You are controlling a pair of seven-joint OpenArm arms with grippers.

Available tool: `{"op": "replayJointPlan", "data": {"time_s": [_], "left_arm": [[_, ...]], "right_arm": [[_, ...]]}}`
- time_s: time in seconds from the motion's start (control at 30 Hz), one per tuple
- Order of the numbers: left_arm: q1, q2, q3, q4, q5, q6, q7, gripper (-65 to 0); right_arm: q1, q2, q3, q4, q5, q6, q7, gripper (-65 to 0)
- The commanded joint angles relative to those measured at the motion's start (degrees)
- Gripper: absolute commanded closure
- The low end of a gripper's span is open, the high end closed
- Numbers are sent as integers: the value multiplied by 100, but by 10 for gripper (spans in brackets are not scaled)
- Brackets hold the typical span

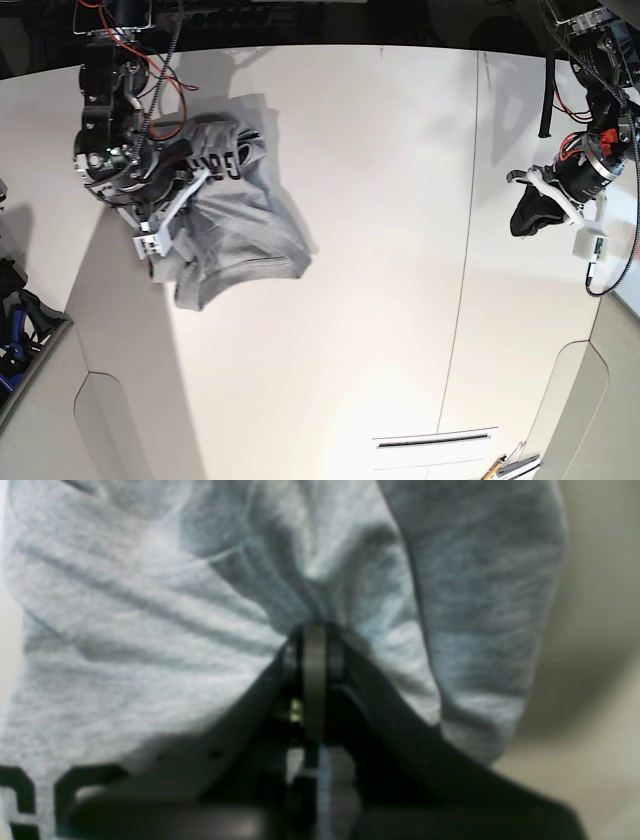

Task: Fold the T-shirt properly
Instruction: 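Carry the folded shirt with the right gripper and lay it down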

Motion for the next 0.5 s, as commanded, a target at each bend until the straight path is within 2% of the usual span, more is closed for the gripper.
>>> {"op": "replayJointPlan", "data": {"time_s": [0.0,0.17,0.27,0.47], "left_arm": [[-61,-76,-26,101,-109,-20,-122,0],[-61,-76,-26,101,-149,-20,-122,0],[-61,-76,-26,101,-162,-20,-122,0],[-63,-79,-26,101,-232,-22,-125,0]], "right_arm": [[-94,129,219,7,-70,2,-256,0],[-367,391,1231,7,385,251,-271,0],[-448,422,1720,7,599,415,-269,0],[-428,435,2083,7,1405,802,-267,0]]}}
